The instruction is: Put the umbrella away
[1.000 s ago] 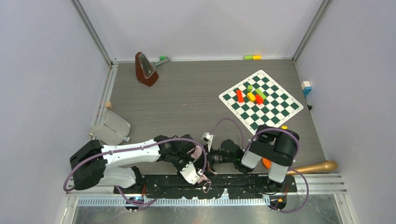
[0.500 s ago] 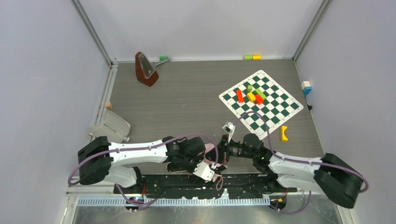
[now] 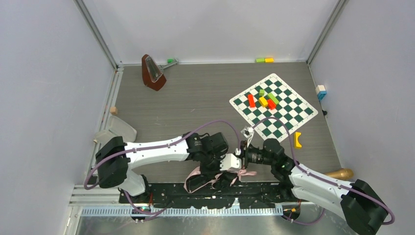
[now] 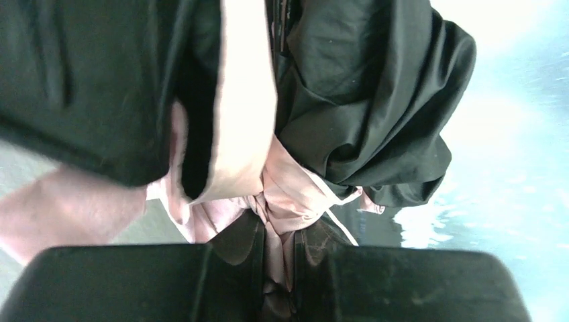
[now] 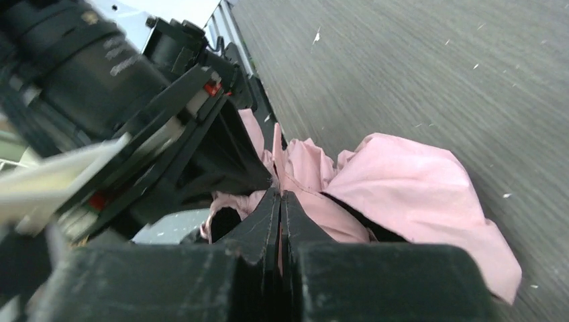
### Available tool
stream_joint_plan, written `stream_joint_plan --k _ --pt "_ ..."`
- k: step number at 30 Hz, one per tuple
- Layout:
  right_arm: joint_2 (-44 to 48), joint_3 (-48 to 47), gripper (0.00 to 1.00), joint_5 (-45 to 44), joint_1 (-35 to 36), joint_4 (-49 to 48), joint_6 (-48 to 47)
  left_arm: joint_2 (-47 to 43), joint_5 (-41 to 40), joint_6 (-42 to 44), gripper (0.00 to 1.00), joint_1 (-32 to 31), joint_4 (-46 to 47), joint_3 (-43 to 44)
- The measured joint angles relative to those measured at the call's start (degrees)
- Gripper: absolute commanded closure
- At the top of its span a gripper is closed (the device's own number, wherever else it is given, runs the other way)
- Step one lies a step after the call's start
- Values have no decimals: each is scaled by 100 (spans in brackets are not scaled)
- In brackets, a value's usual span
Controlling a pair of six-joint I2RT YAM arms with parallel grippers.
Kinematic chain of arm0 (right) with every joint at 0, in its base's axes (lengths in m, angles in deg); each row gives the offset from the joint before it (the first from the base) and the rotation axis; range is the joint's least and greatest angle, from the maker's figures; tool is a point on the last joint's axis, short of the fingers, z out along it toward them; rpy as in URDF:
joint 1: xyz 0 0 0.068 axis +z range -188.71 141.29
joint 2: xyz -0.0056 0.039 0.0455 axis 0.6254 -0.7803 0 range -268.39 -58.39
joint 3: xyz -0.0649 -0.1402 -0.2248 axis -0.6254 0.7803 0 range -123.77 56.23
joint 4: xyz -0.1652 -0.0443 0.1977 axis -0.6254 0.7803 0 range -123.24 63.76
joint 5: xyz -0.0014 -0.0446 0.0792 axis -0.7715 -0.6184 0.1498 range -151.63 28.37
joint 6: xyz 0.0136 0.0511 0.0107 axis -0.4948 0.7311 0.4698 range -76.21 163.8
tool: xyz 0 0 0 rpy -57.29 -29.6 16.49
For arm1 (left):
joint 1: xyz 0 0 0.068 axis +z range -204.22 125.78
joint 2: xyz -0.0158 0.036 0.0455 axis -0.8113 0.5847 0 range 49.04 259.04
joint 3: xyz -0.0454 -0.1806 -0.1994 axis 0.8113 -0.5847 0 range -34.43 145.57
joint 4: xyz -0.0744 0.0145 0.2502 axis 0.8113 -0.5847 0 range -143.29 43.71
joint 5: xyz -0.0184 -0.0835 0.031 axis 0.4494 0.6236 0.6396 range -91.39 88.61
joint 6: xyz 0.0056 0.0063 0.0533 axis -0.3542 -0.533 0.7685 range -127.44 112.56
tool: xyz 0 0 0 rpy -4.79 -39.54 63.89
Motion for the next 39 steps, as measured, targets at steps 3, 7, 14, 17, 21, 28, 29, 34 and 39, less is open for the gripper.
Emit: stream_joint_plan --k 3,7,14,17,21,28,29,34,39 --pt "74 122 94 282 -94 -98 249 35 636 -450 100 293 -138 -42" --pt "424 177 95 549 -129 -151 498 44 1421 -894 100 769 -162 -155" --pt "269 452 94 968 -160 -981 1172 588 2369 -1290 100 981 -243 26" --pt "61 660 94 1067 -162 -1482 1508 866 2719 -1408 100 1054 -363 127" --pt "0 675 94 1080 -50 -1762 1696 1152 3254 -1644 100 1224 -439 219" --pt "533 671 94 656 393 -1425 1373 1351 3932 -2173 100 1375 -570 232" --pt "605 669 94 595 466 -1322 1292 1392 3974 -2221 100 1384 -616 254" --pt "688 446 94 22 1093 -387 603 1770 3991 -2321 100 1390 -953 411" --pt "651 -37 94 -632 1733 612 -273 2079 4009 -2201 100 1392 -1478 616"
